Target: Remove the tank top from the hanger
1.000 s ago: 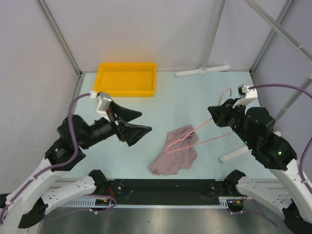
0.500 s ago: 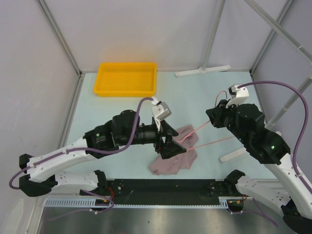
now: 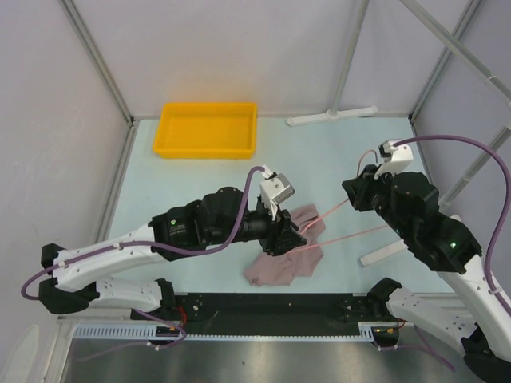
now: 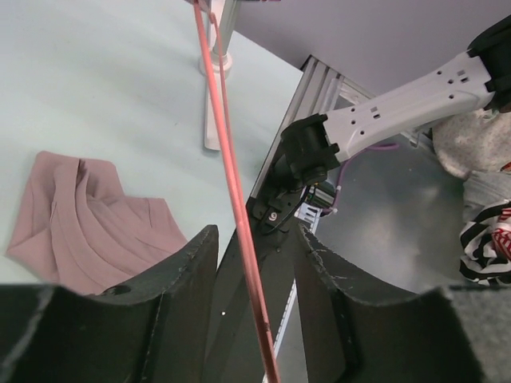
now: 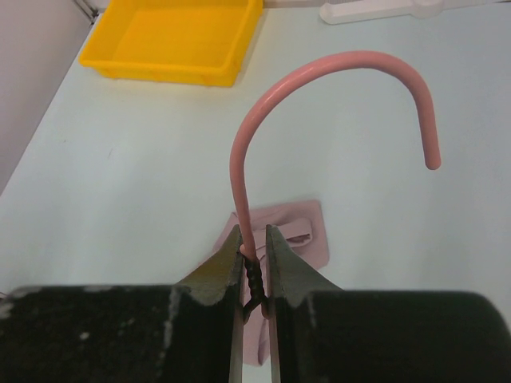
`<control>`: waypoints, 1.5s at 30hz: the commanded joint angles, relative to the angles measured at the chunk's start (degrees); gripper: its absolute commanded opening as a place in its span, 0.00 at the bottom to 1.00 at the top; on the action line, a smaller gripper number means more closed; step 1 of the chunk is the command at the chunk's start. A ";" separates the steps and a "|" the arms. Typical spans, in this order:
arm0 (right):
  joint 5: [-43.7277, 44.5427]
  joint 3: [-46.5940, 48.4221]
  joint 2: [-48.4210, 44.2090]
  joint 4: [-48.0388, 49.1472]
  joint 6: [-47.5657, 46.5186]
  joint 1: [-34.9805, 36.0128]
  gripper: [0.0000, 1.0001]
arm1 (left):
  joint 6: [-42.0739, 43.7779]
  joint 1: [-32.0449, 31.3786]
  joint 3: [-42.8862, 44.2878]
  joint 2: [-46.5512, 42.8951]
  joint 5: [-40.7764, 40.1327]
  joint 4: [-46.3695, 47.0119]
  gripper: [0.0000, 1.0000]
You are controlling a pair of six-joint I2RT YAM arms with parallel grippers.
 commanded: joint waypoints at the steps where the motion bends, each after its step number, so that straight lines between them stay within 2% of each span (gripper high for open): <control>1: 0.82 3.16 -0.87 1.04 -0.84 -0.07 0.00 | -0.01 -0.53 2.25 0.34 -1.25 -1.19 0.48; 3: 1.00 3.43 -0.97 0.86 -0.75 -0.16 0.00 | 0.07 -0.53 1.99 0.16 -0.55 -1.29 0.44; 4: 1.00 3.43 -1.14 0.86 -0.84 -0.16 0.00 | -0.01 -0.53 1.81 -0.10 -0.55 -1.29 0.29; 6: 0.82 3.69 -1.05 0.69 -0.66 -0.16 0.00 | -0.28 -0.53 1.55 -0.45 -1.33 -1.46 0.17; 7: 0.65 3.69 -1.05 0.60 -0.66 -0.16 0.00 | -0.37 -0.53 1.46 -0.72 -1.78 -1.29 0.01; 8: 0.21 3.87 -0.70 0.42 -0.57 -0.16 0.00 | -0.45 -0.53 1.37 -0.98 -1.95 -1.11 0.00; 11: 0.55 4.74 0.44 -1.50 1.70 -0.25 0.21 | -0.45 -0.53 0.49 -1.77 -5.90 0.38 0.00; 12: 0.99 5.97 0.96 -2.55 3.28 -0.07 0.43 | -0.37 -0.53 0.14 -1.86 -8.52 0.56 0.00; 15: -0.49 8.69 2.20 -6.34 7.68 -0.16 0.75 | 0.33 -0.71 -2.66 -4.14 -10.83 3.62 0.00; 17: -2.60 9.14 1.85 -7.92 9.79 -0.07 0.90 | 1.12 -0.71 -4.25 -5.81 -12.15 7.32 0.00; 19: -1.65 10.28 1.41 -10.28 11.20 -0.07 0.93 | 1.91 -0.80 -5.22 -6.52 -14.16 8.47 0.00; 20: -0.86 10.63 1.06 -10.91 11.55 -0.07 0.99 | 2.09 -0.80 -5.13 -6.69 -14.87 8.47 0.00; 24: 0.30 11.52 -2.01 -10.49 13.04 -0.07 1.00 | 2.62 -0.88 -5.66 -7.49 -18.65 8.29 0.00; 31: -14.46 6.17 -0.62 3.31 21.92 -0.07 0.95 | 2.88 -1.15 -6.54 -7.05 -24.63 8.99 0.00; 32: -15.43 5.37 -0.18 5.06 24.45 0.02 0.90 | 2.97 -1.06 -6.54 -6.96 -25.07 9.17 0.00; 35: -19.83 1.69 1.41 12.44 27.89 1.24 0.83 | 3.06 -1.06 -5.84 -6.26 -26.38 9.44 0.00; 39: -16.17 -1.05 3.07 20.18 30.10 6.33 0.76 | 3.50 -1.32 -5.84 -5.73 -28.58 9.70 0.00; 43: -9.65 -1.23 6.15 21.95 29.66 14.23 0.73 | 3.50 -1.41 -6.19 -5.64 -29.29 9.70 0.00; 45: -6.93 -1.75 7.65 22.65 30.01 15.92 0.68 | 3.50 -1.41 -6.36 -5.73 -29.46 9.70 0.00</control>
